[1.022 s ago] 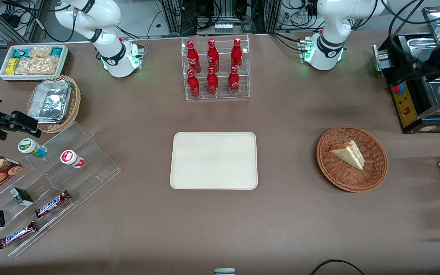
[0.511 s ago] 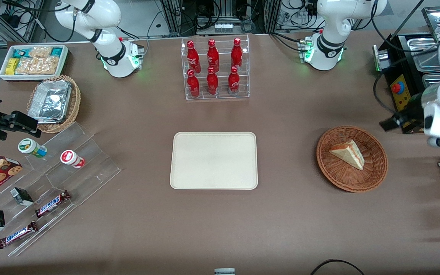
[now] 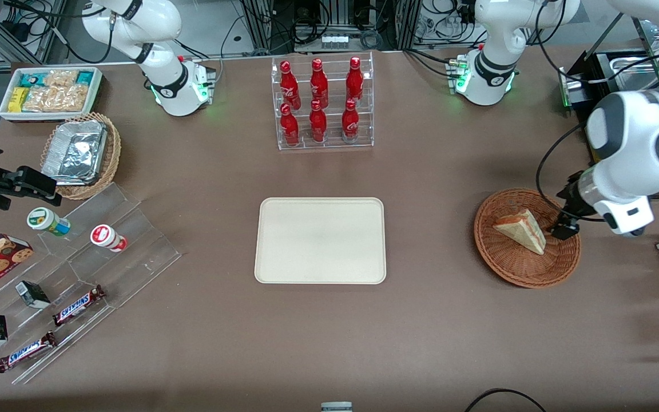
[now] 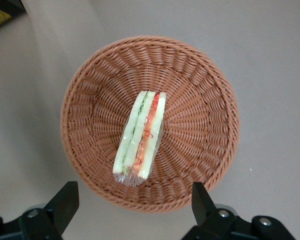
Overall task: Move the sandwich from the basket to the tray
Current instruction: 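Lower the open left gripper around the wrapped sandwich and close it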
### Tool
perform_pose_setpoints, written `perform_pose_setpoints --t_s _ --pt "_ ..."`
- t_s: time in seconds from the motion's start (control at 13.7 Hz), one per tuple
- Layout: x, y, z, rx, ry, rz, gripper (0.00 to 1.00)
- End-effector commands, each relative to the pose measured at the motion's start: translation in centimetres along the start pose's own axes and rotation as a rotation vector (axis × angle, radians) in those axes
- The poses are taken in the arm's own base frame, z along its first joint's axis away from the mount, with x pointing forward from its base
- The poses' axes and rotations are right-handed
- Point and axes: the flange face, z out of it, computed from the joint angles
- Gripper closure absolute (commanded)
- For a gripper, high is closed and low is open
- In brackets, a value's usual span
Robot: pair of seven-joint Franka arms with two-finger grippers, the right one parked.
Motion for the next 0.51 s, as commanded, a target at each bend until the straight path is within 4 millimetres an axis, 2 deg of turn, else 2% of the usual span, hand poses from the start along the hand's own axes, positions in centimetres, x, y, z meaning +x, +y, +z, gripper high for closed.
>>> perform_pose_setpoints --t_s 0.0,0.29,0.44 --pt "-1.1 -1.9 2.6 -0.043 0.006 -0.027 0.0" --pt "-0.9 -2.5 4.3 -0.017 -0.002 0.115 0.0" --pt "-0.9 -2.4 5.6 -0.031 0.004 0.119 0.0"
